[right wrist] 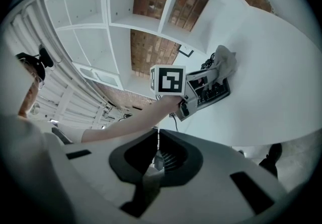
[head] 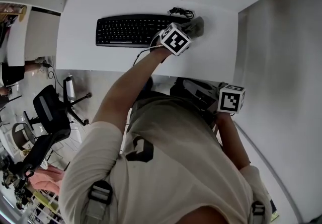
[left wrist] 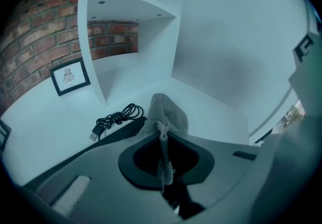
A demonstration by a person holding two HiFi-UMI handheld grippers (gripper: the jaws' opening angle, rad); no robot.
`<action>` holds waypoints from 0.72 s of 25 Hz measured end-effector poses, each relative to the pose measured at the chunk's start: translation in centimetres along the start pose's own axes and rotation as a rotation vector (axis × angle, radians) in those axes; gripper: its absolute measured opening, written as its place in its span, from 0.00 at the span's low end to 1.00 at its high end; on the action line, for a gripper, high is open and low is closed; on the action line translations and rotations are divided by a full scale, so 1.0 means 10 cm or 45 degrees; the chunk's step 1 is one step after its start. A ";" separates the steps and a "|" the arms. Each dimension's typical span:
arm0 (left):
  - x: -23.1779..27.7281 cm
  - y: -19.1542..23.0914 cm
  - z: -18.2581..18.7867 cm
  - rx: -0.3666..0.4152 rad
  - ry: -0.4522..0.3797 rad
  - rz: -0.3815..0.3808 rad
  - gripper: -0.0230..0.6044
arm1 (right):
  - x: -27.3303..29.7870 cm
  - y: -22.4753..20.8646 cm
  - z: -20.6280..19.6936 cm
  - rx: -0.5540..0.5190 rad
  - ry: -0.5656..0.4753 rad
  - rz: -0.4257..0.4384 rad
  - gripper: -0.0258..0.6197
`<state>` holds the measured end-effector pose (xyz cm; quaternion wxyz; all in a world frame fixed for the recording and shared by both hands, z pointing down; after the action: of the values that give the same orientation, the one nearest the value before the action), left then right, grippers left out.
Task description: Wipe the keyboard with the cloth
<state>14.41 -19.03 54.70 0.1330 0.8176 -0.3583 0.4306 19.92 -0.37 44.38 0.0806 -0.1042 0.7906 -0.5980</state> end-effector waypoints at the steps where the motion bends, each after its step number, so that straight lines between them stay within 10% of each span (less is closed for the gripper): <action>1: -0.05 -0.01 -0.01 -0.037 -0.020 -0.016 0.07 | 0.01 0.00 0.00 -0.005 0.001 0.005 0.05; 8: -0.73 0.30 -0.23 -0.297 -0.184 -0.038 0.07 | 0.23 0.08 0.04 -0.098 0.100 0.070 0.05; 18: -1.76 1.19 -1.45 -0.718 -0.247 0.250 0.07 | 0.74 0.12 -0.14 -0.078 0.244 0.076 0.05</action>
<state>-9.32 -11.55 48.09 0.2774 0.7472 -0.5520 0.2449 12.33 -0.74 43.57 0.0190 -0.0252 0.8154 -0.5780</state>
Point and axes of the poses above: the fingertips, and each gripper's own axes: x forward along the fingers, y to its left, z out of its top, the point moved 6 cm from there along -x, backward along the fingers, and after that the axes turned 14 degrees about z, right-handed, at the moved point
